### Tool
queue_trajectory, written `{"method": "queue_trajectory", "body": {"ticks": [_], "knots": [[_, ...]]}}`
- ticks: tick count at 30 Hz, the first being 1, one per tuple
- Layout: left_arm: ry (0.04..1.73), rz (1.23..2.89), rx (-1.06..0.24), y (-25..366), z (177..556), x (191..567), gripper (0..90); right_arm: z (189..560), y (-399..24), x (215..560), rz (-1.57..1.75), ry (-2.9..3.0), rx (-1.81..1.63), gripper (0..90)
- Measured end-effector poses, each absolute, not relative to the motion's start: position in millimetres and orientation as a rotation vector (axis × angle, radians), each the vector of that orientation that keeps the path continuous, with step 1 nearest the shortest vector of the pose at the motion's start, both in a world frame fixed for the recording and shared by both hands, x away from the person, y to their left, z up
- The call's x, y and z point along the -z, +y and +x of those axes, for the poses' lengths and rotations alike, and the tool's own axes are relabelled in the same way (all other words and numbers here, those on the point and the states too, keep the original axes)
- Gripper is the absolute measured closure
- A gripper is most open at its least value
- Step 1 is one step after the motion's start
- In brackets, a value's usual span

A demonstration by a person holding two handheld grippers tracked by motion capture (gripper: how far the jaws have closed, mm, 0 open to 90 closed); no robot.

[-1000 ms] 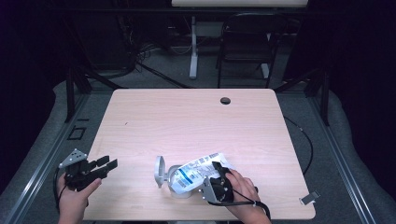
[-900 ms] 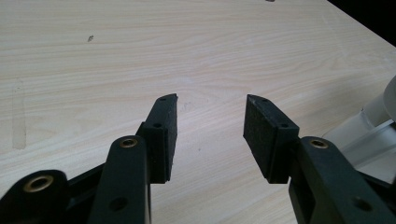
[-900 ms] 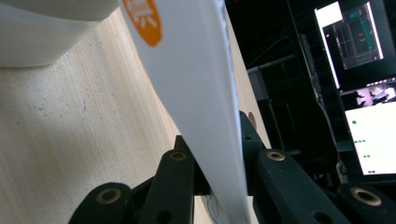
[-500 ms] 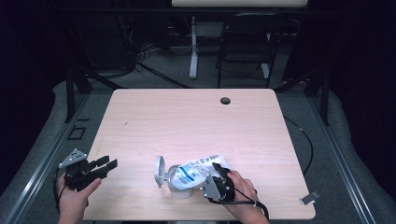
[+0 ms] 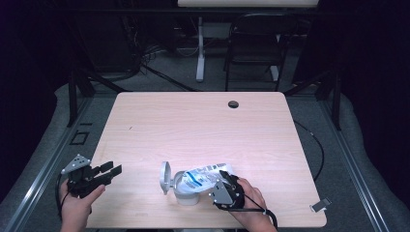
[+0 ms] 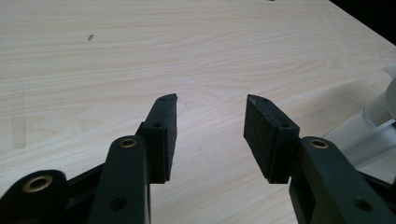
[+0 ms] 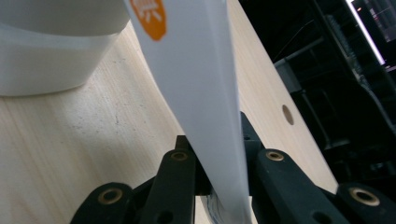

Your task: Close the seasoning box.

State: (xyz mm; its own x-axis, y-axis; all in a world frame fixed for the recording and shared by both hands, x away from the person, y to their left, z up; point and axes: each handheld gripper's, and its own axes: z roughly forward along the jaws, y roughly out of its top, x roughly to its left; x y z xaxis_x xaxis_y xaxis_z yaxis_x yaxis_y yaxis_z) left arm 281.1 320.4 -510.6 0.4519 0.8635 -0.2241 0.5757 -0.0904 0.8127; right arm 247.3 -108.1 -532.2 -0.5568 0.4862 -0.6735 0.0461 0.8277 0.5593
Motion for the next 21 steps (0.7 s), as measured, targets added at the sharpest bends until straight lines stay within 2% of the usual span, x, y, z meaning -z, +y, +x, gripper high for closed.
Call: {"method": "queue_trajectory", "body": {"ticks": [21], "knots": [[1.237,1.787,-0.388,319.7,281.8,513.2,55.1,247.2,-111.4,537.2,0.511,2.144,-0.787,83.4]]}}
